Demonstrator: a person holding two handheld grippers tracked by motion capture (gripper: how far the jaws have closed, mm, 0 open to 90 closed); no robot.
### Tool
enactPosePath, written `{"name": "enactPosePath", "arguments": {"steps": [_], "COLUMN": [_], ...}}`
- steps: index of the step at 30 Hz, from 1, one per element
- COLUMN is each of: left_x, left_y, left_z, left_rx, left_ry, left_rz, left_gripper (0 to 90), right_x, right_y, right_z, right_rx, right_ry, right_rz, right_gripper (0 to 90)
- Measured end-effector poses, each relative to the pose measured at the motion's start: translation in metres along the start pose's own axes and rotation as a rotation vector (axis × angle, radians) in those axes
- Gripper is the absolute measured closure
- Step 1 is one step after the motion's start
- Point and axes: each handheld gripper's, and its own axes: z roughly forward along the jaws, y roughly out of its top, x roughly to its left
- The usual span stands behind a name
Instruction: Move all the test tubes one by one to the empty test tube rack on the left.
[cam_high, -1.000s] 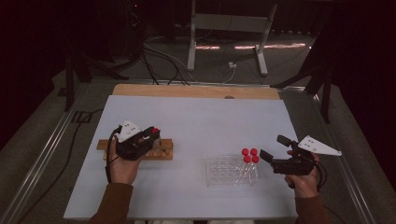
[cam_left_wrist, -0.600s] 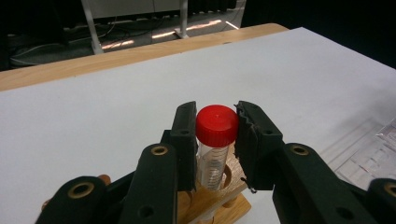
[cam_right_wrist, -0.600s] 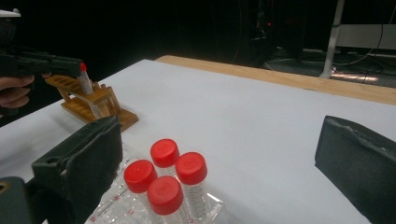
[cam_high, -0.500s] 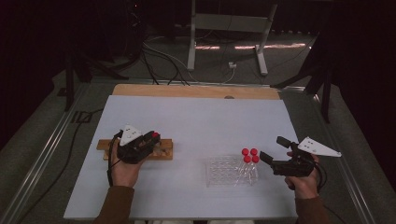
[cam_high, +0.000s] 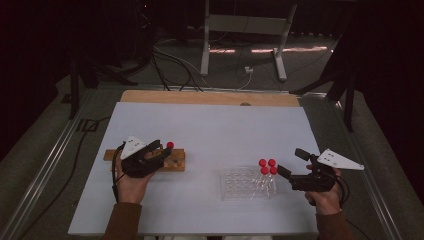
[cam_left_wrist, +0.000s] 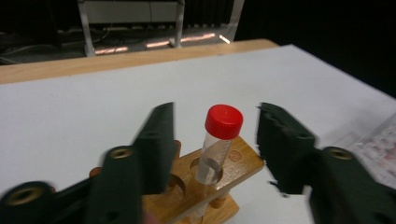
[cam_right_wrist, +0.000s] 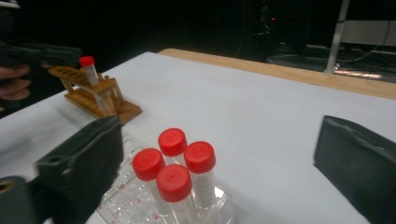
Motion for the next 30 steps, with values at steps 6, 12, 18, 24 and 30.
{"name": "enactPosePath", "arguments": {"steps": [6,12,18,24,30], "left_x": [-0.001,0.000,0.001,0.003,0.003], "left_y": [-0.004,-0.004,-0.004,-0.003,-0.002], "left_z": [-0.015,-0.022,-0.030,-0.033,-0.032], "left_rx": [-0.029,-0.035,-0.041,-0.056,-0.053], "left_ry": [0.019,0.056,0.062,0.069,0.071], "left_rz": [-0.011,-0.031,-0.033,-0.034,-0.036], "left_gripper": [25.3,7.5,1.4,1.4,1.4], "right_x": [0.002,0.002,0.005,0.012,0.018], "right_y": [-0.007,-0.019,-0.028,-0.033,-0.036], "right_z": [0.000,0.003,0.005,0.009,0.012], "right_rx": [0.007,0.036,0.065,0.093,0.103], "right_ry": [0.015,0.024,0.053,0.045,0.055], "right_rz": [-0.002,-0.009,-0.048,-0.124,-0.153], "right_gripper": [4.7,11.0,29.4,53.3,68.8]}}
